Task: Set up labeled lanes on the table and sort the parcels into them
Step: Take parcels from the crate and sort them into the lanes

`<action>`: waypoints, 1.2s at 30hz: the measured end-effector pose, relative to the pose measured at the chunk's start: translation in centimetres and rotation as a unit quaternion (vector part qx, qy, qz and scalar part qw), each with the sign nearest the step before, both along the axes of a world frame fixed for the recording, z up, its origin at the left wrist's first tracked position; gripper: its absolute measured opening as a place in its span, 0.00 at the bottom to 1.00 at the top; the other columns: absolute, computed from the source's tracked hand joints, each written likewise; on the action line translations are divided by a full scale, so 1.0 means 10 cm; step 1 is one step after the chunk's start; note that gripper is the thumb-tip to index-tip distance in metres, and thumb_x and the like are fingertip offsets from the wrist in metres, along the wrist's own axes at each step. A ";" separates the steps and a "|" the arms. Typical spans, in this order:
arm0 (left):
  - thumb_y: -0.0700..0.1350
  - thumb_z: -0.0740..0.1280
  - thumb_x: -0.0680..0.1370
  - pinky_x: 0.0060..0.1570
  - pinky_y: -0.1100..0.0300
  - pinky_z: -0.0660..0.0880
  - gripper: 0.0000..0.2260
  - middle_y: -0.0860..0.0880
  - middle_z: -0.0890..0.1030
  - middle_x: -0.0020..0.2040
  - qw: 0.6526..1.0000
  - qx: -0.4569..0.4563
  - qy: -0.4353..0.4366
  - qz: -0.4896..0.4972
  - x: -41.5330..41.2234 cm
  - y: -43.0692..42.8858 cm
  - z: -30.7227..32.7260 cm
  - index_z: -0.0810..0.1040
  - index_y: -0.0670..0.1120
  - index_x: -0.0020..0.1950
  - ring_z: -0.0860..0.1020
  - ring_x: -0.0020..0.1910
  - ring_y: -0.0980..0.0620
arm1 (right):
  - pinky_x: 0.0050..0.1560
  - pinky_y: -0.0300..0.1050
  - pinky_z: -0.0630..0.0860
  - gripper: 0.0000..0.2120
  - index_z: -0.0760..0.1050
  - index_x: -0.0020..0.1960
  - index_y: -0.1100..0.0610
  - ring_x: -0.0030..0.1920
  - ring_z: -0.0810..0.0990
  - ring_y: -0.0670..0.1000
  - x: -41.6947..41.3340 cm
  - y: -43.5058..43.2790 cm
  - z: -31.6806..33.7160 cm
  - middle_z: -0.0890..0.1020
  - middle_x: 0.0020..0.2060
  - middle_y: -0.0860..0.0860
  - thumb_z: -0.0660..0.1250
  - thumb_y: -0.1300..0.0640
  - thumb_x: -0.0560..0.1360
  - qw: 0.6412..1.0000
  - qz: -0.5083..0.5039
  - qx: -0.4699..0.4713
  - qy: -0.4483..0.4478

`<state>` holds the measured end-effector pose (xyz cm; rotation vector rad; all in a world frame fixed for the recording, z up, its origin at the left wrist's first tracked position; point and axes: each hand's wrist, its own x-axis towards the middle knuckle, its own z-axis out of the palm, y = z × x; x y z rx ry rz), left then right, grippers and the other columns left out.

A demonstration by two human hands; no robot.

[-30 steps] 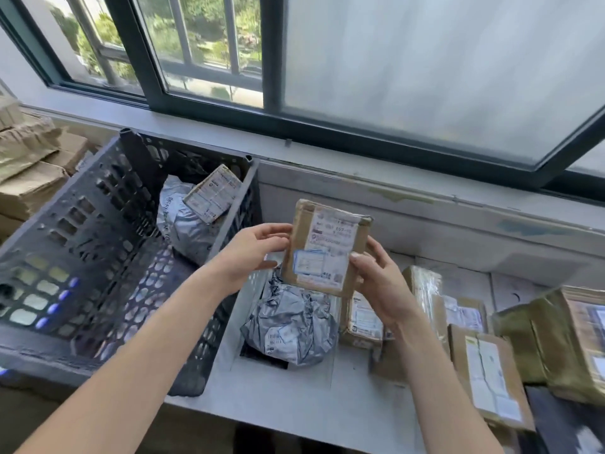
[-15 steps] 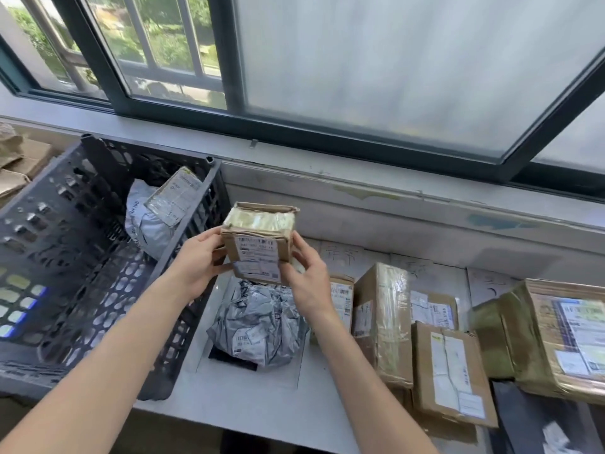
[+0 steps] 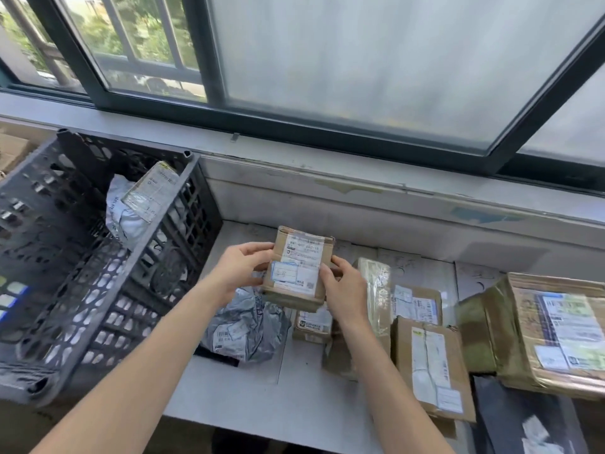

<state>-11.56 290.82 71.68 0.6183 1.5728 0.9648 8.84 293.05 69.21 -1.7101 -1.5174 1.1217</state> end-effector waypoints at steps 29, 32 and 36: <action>0.36 0.66 0.79 0.31 0.66 0.78 0.11 0.52 0.86 0.47 0.995 -0.071 0.023 -0.062 0.52 0.32 -0.48 0.81 0.49 0.56 0.83 0.47 0.58 | 0.42 0.48 0.68 0.10 0.78 0.49 0.64 0.52 0.77 0.60 0.16 -0.01 -0.09 0.80 0.49 0.59 0.61 0.74 0.75 0.916 0.115 0.022 -0.385; 0.36 0.65 0.79 0.31 0.66 0.78 0.11 0.52 0.85 0.49 0.996 -0.066 0.029 -0.060 0.55 0.31 -0.49 0.80 0.48 0.59 0.82 0.48 0.59 | 0.45 0.47 0.66 0.10 0.78 0.51 0.62 0.55 0.74 0.58 0.15 -0.01 -0.09 0.78 0.54 0.58 0.61 0.71 0.77 0.901 0.145 0.024 -0.408; 0.38 0.65 0.80 0.42 0.60 0.79 0.13 0.48 0.84 0.55 0.995 -0.067 0.038 -0.067 0.57 0.30 -0.49 0.79 0.45 0.64 0.80 0.56 0.53 | 0.52 0.48 0.71 0.09 0.78 0.54 0.60 0.57 0.73 0.58 0.16 0.01 -0.11 0.75 0.58 0.57 0.64 0.68 0.77 0.891 0.163 0.025 -0.423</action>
